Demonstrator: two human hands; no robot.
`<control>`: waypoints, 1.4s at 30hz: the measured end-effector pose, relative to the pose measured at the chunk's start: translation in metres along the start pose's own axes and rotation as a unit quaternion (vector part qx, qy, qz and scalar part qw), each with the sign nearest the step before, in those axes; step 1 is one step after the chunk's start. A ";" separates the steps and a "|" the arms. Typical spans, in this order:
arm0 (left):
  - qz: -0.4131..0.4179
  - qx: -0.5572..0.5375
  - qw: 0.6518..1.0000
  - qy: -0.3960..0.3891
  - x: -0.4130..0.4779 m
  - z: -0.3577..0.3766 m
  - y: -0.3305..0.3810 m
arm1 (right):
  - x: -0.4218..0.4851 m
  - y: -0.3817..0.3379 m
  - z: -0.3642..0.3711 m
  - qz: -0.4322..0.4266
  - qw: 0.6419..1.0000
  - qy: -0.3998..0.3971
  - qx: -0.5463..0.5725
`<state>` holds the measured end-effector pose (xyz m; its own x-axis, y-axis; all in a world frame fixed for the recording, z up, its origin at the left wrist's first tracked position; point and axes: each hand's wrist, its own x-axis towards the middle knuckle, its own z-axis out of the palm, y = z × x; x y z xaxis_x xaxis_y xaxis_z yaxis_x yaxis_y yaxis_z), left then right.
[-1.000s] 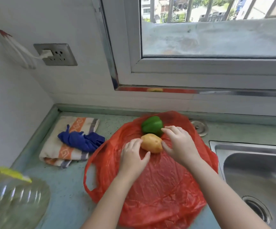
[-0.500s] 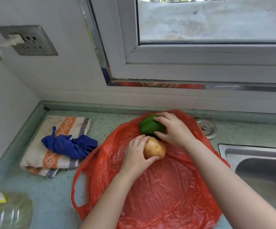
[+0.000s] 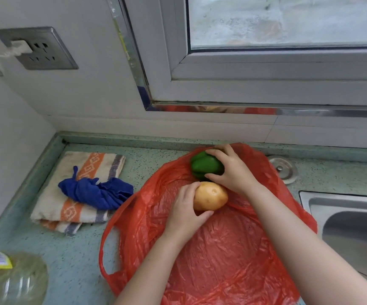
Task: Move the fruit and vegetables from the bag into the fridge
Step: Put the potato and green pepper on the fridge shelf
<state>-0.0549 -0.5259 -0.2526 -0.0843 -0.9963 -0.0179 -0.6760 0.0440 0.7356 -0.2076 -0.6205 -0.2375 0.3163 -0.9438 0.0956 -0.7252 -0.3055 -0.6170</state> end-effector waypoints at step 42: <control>0.029 -0.138 0.983 0.115 -0.162 -0.079 0.091 | -0.227 -0.113 -0.096 0.101 0.950 0.290 0.064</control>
<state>-0.0449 -0.3665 -0.1286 0.0722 -0.9845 0.1600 -0.4485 0.1112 0.8868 -0.2563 -0.3835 -0.1151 -0.2379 -0.9036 0.3562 -0.6429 -0.1284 -0.7551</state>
